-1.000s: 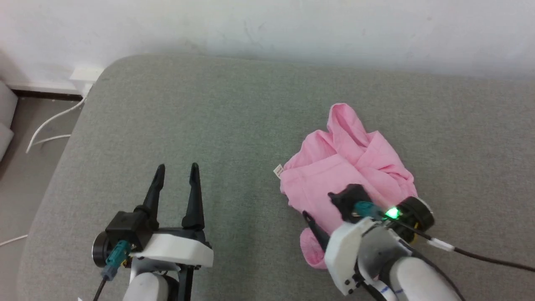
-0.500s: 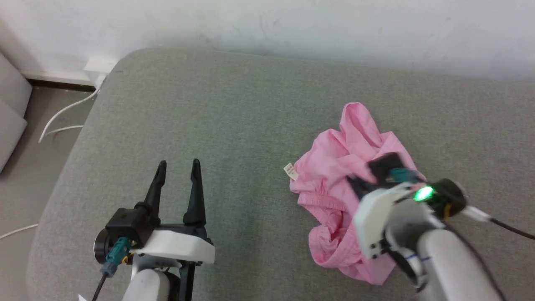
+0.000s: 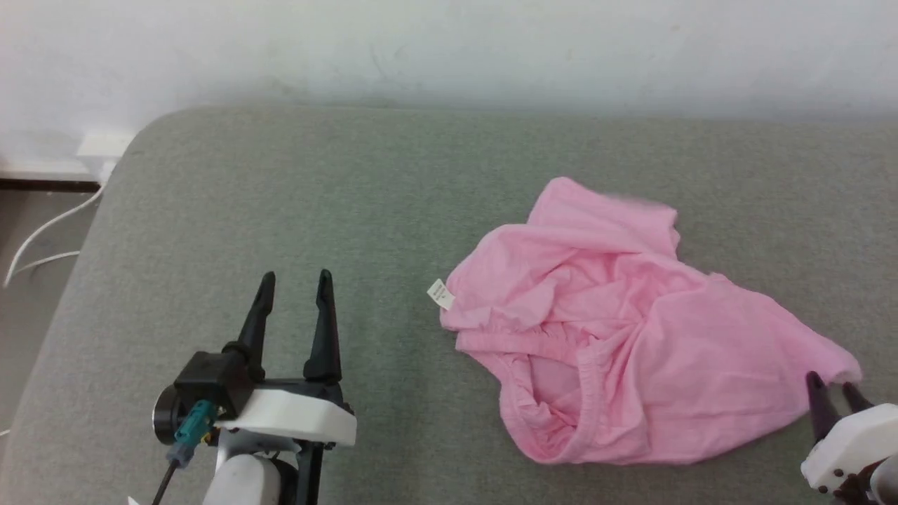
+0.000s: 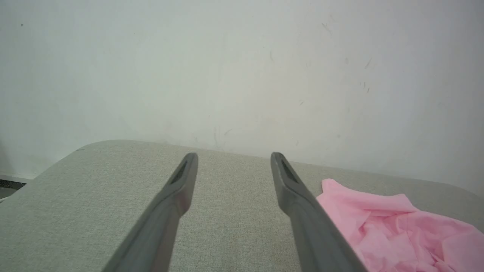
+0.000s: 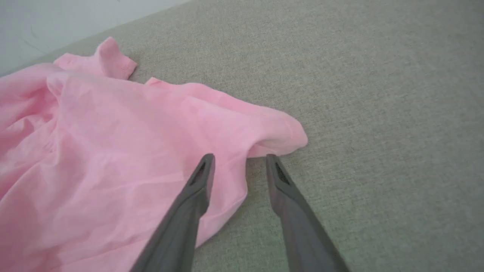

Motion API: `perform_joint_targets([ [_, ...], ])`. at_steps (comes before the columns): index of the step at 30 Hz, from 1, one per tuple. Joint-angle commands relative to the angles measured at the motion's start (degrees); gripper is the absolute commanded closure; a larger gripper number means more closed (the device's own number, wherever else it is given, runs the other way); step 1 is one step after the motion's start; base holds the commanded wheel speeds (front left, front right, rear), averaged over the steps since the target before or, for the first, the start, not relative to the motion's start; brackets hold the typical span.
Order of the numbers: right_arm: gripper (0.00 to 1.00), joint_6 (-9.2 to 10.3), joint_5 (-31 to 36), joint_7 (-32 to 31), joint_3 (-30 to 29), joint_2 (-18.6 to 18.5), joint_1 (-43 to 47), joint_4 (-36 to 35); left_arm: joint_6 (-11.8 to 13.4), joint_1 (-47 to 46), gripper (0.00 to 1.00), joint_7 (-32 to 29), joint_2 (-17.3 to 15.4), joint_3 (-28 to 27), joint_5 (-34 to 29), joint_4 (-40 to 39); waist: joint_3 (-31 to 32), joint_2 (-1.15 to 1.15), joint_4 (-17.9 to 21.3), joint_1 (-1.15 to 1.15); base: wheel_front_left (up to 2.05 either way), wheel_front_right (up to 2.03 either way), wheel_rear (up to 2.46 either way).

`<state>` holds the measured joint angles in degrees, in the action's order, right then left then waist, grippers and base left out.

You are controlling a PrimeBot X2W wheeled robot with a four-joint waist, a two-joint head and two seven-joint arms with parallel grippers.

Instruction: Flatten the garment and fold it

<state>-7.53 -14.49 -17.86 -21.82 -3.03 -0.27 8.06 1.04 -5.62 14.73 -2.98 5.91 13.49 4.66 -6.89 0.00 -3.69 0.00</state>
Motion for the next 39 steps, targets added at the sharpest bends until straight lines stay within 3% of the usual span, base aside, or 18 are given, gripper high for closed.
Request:
perform_joint_targets([
  [1,0.00,0.04,0.4,0.7,0.0,0.1,-0.1,0.0,-0.5,0.4,0.00,0.3,0.1,0.2,-0.5,0.2,0.3,0.00,1.5,0.00,0.00,0.00,0.00],
  [4,0.00,0.04,1.5,3.8,0.5,0.1,-0.4,-1.3,-1.7,0.4,0.00,0.3,0.1,2.0,-0.1,0.9,0.7,0.00,2.6,0.00,0.00,0.00,0.00],
  [8,0.00,0.04,2.6,7.9,2.5,0.1,-0.1,-4.4,-5.6,-0.5,0.00,-1.4,0.1,9.5,1.3,2.9,1.1,0.00,3.5,0.00,0.00,0.00,0.00],
  [12,0.00,0.04,3.0,8.9,4.3,0.1,0.6,-6.6,-8.1,-2.6,0.00,-9.3,0.0,20.3,3.0,4.8,1.1,0.00,4.4,0.00,0.00,0.00,0.00],
  [18,0.00,0.04,2.0,8.6,6.0,0.1,1.0,-7.1,-8.5,-6.4,0.00,-21.0,-3.6,34.4,8.8,5.3,0.4,0.00,5.8,0.00,0.00,0.00,0.00],
  [21,0.00,0.04,1.6,8.7,7.1,0.1,0.8,-7.0,-8.5,-7.5,0.00,-25.5,-5.2,36.1,10.0,7.2,0.1,0.00,6.8,0.00,0.00,0.00,0.00],
  [30,0.00,0.04,0.7,8.9,9.9,0.1,0.4,-6.3,-8.4,-9.3,0.00,-29.0,-3.3,36.0,14.1,10.0,-0.8,0.00,9.1,0.00,0.00,0.00,0.00],
  [31,0.00,0.04,0.6,9.0,10.0,0.1,0.4,-6.3,-8.4,-9.5,0.53,-29.0,-3.2,36.1,14.5,10.2,-0.9,0.00,9.2,0.00,0.00,0.00,0.00],
  [32,0.00,0.04,0.6,9.0,10.1,0.1,0.4,-6.3,-8.4,-9.6,0.87,-29.1,-3.1,36.3,14.8,10.5,-1.0,0.00,9.2,0.00,0.00,0.00,0.00],
  [33,0.00,0.04,0.7,8.9,10.2,0.1,0.4,-6.3,-8.4,-9.7,1.00,-29.5,-3.1,36.6,15.0,10.8,-1.0,0.00,9.2,0.00,0.00,0.00,0.00],
  [39,0.00,0.04,3.7,7.9,8.6,0.1,-0.2,-6.3,-7.0,-8.8,1.00,-26.8,-3.8,34.2,16.9,10.6,-1.3,0.00,7.9,0.00,0.00,0.00,0.00],
])
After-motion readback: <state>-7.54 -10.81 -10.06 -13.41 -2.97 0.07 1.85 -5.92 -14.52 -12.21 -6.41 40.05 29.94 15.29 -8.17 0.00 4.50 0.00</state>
